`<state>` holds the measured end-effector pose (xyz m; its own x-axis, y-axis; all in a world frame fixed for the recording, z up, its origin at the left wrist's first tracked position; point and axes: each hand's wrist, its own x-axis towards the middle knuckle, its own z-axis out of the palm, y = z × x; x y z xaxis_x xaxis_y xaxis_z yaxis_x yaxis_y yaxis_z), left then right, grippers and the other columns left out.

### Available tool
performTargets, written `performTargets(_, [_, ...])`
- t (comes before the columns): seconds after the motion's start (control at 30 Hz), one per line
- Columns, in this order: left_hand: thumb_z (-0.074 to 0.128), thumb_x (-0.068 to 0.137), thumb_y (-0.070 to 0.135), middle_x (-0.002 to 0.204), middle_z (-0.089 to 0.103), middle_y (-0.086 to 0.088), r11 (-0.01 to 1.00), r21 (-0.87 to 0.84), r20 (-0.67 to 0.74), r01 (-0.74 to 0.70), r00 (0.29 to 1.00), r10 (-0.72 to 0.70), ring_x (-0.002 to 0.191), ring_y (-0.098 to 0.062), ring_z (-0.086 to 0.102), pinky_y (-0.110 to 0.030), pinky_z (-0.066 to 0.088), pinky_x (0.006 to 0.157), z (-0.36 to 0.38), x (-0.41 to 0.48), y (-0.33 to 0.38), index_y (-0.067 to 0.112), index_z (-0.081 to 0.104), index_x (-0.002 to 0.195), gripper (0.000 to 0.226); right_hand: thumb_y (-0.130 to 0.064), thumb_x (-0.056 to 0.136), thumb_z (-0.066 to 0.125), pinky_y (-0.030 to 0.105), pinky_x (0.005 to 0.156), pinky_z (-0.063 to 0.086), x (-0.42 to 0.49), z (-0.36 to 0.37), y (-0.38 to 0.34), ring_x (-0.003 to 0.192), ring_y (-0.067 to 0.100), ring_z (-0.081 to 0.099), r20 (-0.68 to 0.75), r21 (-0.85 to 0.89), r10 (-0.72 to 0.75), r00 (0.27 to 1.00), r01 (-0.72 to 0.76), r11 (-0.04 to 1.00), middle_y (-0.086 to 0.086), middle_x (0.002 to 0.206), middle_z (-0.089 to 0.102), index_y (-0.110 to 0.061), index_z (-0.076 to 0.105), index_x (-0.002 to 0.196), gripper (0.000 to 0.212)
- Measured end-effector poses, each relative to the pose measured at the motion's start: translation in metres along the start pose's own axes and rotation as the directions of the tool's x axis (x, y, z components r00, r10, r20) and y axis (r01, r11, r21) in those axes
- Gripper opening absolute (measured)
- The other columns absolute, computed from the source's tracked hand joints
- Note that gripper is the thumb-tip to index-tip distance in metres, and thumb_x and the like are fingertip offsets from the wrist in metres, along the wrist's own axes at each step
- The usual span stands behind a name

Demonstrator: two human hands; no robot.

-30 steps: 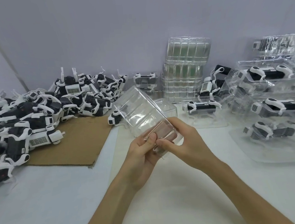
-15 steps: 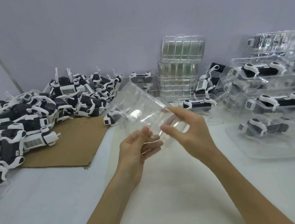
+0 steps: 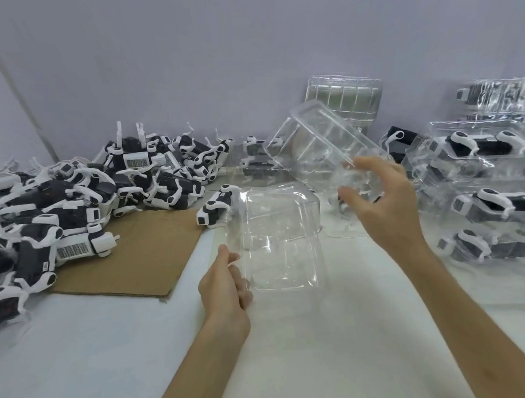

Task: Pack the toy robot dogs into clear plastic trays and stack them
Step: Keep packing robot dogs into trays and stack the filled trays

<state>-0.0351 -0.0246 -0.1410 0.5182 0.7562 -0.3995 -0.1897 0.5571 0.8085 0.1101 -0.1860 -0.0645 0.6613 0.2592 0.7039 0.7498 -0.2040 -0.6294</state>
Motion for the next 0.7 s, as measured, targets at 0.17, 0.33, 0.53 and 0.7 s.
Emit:
performTargets(0.17, [0.062,0.096,0.033,0.062,0.038,0.009,0.987,0.022,0.124,0.157,0.98,-0.158,0.046,-0.007,0.025,-0.014,0.017,0.03,-0.001,0.002,0.0,0.017,0.059,0.075,0.026,-0.013,0.085,0.073,0.032,0.109,0.03,0.071,0.027,0.004,0.131,0.021,0.038,0.249,-0.102,0.037,0.968,-0.012,0.995,-0.004,0.128,0.052,-0.017,0.064,0.125,0.041])
performTargets(0.33, [0.055,0.098,0.031,0.039,0.022,0.005,0.976,0.053,0.36,0.21,0.908,-0.215,0.025,-0.009,0.018,-0.016,0.018,0.027,0.002,-0.005,0.005,0.017,0.048,0.062,0.04,0.001,0.082,0.07,0.032,0.105,0.031,0.1,0.056,0.031,0.128,0.018,0.045,0.562,-0.111,0.145,0.814,-0.099,0.989,0.003,0.138,0.051,-0.014,0.067,0.119,0.04])
performTargets(0.53, [0.055,0.098,0.035,0.041,0.021,0.004,0.993,0.021,0.504,0.114,0.857,-0.109,0.027,-0.009,0.019,-0.02,0.029,0.033,0.006,-0.011,0.003,0.01,0.069,0.088,0.03,-0.001,0.088,0.067,0.037,0.118,0.027,0.087,0.069,0.057,0.139,0.022,0.04,0.619,-0.226,0.091,0.78,0.066,0.972,0.006,0.146,0.049,-0.014,0.062,0.131,0.045])
performTargets(0.7, [0.056,0.089,0.038,0.042,0.022,0.003,0.985,-0.128,0.536,0.114,0.844,-0.028,0.029,-0.008,0.02,-0.019,0.03,0.032,0.006,-0.01,0.008,0.018,0.074,0.089,0.026,-0.016,0.1,0.055,0.027,0.09,0.052,0.059,0.036,0.037,0.108,0.017,0.064,0.384,0.295,0.258,0.887,-0.383,0.875,0.002,0.121,0.068,-0.014,0.065,0.123,0.025])
